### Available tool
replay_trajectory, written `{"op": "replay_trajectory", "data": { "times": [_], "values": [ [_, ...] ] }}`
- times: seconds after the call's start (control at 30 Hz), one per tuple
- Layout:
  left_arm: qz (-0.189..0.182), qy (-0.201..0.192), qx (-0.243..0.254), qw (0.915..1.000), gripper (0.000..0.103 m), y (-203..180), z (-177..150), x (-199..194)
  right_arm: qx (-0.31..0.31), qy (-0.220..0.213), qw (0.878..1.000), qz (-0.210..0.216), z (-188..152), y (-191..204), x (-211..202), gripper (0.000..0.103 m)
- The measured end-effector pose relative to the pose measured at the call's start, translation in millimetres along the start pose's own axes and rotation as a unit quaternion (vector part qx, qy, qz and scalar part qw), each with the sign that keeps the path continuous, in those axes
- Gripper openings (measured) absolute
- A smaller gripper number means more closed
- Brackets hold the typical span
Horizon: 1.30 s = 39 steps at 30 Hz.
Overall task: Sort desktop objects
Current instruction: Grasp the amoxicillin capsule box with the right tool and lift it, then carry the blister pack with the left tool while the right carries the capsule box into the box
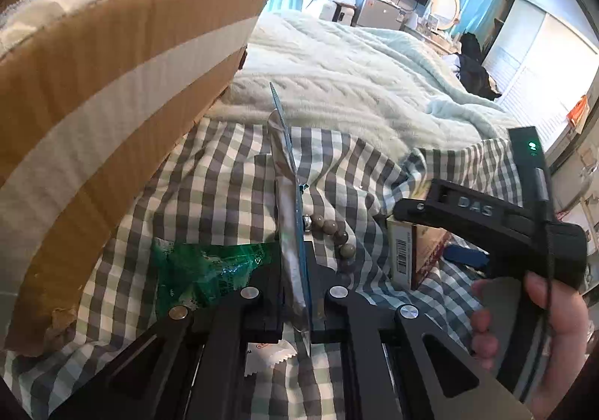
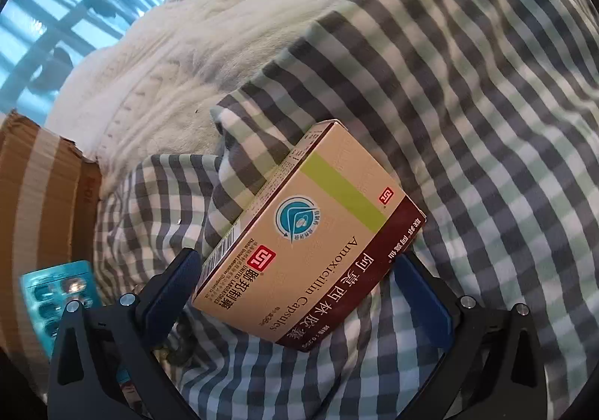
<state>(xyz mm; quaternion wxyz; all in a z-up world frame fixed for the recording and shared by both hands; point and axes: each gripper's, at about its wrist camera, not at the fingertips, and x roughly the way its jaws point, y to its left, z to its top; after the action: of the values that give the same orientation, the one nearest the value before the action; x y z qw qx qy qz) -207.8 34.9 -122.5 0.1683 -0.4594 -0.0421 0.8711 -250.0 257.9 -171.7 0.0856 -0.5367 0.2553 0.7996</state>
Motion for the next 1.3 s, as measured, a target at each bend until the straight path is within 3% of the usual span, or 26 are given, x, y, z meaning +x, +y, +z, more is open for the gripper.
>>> {"op": "replay_trajectory", "data": {
  "times": [0.13,0.17,0.2,0.3,0.4,0.47,0.53,0.57,0.6,0.73,0.87,0.9,0.97,1.1,1.3],
  "values": [
    [0.001,-0.005,-0.004,1.0,0.007,-4,0,-3,-0.011,-0.023,0.999,0.023,-7,-4,-8,0.103],
    [0.0,-0.006,-0.007,1.0,0.007,-4,0,-4,-0.015,-0.036,0.999,0.034,-12,-4,-14,0.098],
    [0.0,-0.008,-0.009,0.9999,0.007,-3,-1,-5,-0.019,-0.051,0.998,0.045,-17,-4,-23,0.084],
    [-0.001,-0.013,-0.01,0.9999,0.007,-1,-5,-11,-0.068,-0.075,0.994,0.045,-29,10,-43,0.059],
    [-0.003,-0.016,-0.006,0.9998,0.007,-4,-7,-17,-0.072,-0.072,0.993,0.065,-33,13,-50,0.046],
    [-0.007,-0.016,-0.005,0.9998,0.007,-4,-8,-21,-0.057,-0.059,0.993,0.08,-35,6,-50,0.046],
    [-0.006,-0.016,-0.005,0.9998,0.007,-3,-9,-22,-0.027,-0.046,0.995,0.089,-38,-4,-50,0.055],
    [-0.006,-0.014,-0.007,0.9999,0.007,-1,-10,-23,-0.009,-0.031,0.996,0.089,-37,-9,-45,0.074],
    [-0.006,-0.013,-0.01,0.9999,0.007,0,-10,-22,0.015,-0.006,0.995,0.094,-33,-14,-36,0.084],
    [-0.005,-0.008,-0.016,0.9998,0.007,2,-10,-16,0.054,0.008,0.994,0.096,-22,-11,-17,0.092],
    [-0.004,-0.003,-0.019,0.9998,0.007,6,-10,-11,0.09,0.016,0.991,0.094,-8,-12,1,0.093],
    [-0.003,-0.002,-0.021,0.9998,0.007,7,-10,-10,0.086,0.014,0.992,0.088,-6,-10,4,0.086],
    [-0.003,-0.003,-0.022,0.9997,0.007,8,-10,-10,0.065,0.0,0.994,0.089,-7,-6,0,0.085],
    [-0.003,-0.008,-0.02,0.9998,0.007,5,-10,-14,0.009,-0.046,0.995,0.093,-22,10,-29,0.084],
    [-0.014,-0.032,-0.005,0.9994,0.007,-9,-4,-45,-0.061,-0.105,0.984,0.132,-35,38,-106,0.084]
  ]
}}
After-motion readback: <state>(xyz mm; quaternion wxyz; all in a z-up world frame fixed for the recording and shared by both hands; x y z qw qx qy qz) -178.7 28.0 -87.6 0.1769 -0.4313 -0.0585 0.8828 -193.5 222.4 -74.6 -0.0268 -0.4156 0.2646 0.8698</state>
